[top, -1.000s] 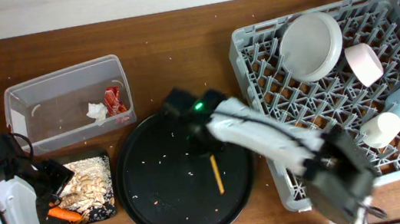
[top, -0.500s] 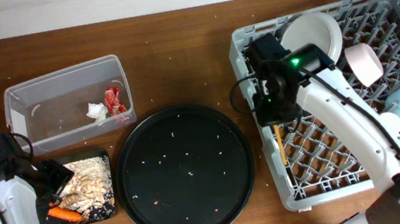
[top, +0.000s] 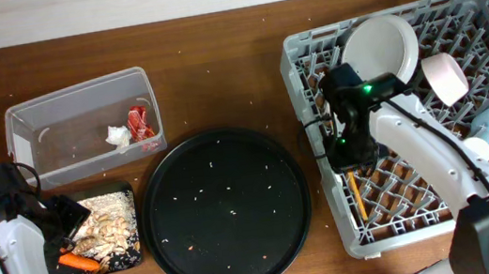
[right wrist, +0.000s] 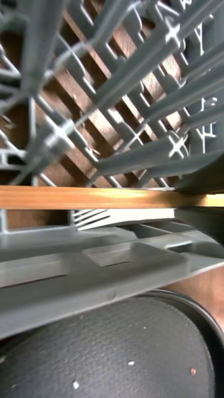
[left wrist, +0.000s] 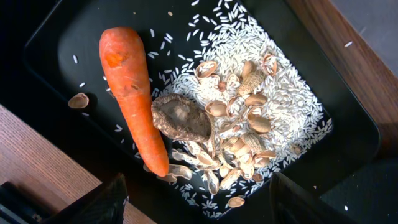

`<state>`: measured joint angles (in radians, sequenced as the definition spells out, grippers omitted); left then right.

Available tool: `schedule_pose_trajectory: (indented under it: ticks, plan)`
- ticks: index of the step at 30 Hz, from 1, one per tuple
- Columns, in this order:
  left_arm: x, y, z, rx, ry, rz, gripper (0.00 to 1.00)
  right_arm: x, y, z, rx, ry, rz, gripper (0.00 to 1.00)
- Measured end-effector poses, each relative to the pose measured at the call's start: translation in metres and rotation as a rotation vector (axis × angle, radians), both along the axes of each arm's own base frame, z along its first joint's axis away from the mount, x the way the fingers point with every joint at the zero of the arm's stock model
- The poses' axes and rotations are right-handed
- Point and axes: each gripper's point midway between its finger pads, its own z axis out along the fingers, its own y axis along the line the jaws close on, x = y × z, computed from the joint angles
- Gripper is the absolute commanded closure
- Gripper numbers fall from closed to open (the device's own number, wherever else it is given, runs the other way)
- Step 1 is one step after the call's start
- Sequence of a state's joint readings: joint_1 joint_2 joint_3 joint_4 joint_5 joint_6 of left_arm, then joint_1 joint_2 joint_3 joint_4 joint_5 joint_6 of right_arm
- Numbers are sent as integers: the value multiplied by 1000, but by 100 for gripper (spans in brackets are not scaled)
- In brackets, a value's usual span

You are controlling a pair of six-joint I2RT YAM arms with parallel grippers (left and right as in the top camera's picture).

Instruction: Sort waste into correct bins and load items into the dishwasher rack

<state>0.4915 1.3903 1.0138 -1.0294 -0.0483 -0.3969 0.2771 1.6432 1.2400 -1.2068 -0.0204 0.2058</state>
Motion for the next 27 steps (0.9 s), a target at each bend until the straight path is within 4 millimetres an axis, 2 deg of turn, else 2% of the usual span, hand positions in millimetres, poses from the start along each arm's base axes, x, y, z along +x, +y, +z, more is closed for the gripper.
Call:
schedule_pose_trajectory:
  ticks: [2,8,11,13,15,19,20,21,23,25,27]
  plan:
    - [0,0,0,0,0,0,27,-2,1,-5,7,4,12,60]
    - [1,-1,0,-4,-3,-1,28,1,2,-5,12,-9,26,55]
    - [9,-8,1,-27,-36,-43,28,2,2,-5,11,-11,22,54]
    - [20,-19,3,-48,-65,-113,28,2,2,-2,16,-17,15,52]
    - [37,-38,11,-56,-104,-222,28,8,4,8,28,-56,10,38]
    - [71,-78,36,-35,-191,-439,24,32,14,48,88,-192,18,18]
    - [86,-107,47,-23,-233,-573,21,38,16,61,103,-234,19,13]
    - [92,-129,51,-13,-252,-676,17,41,18,71,121,-261,18,7]
    - [91,-166,53,-16,-258,-847,13,49,22,88,173,-303,21,1]
    - [75,-208,50,-37,-223,-1051,4,57,23,102,251,-330,16,2]
    - [58,-220,45,-54,-169,-1128,3,58,15,109,296,-326,-8,2]
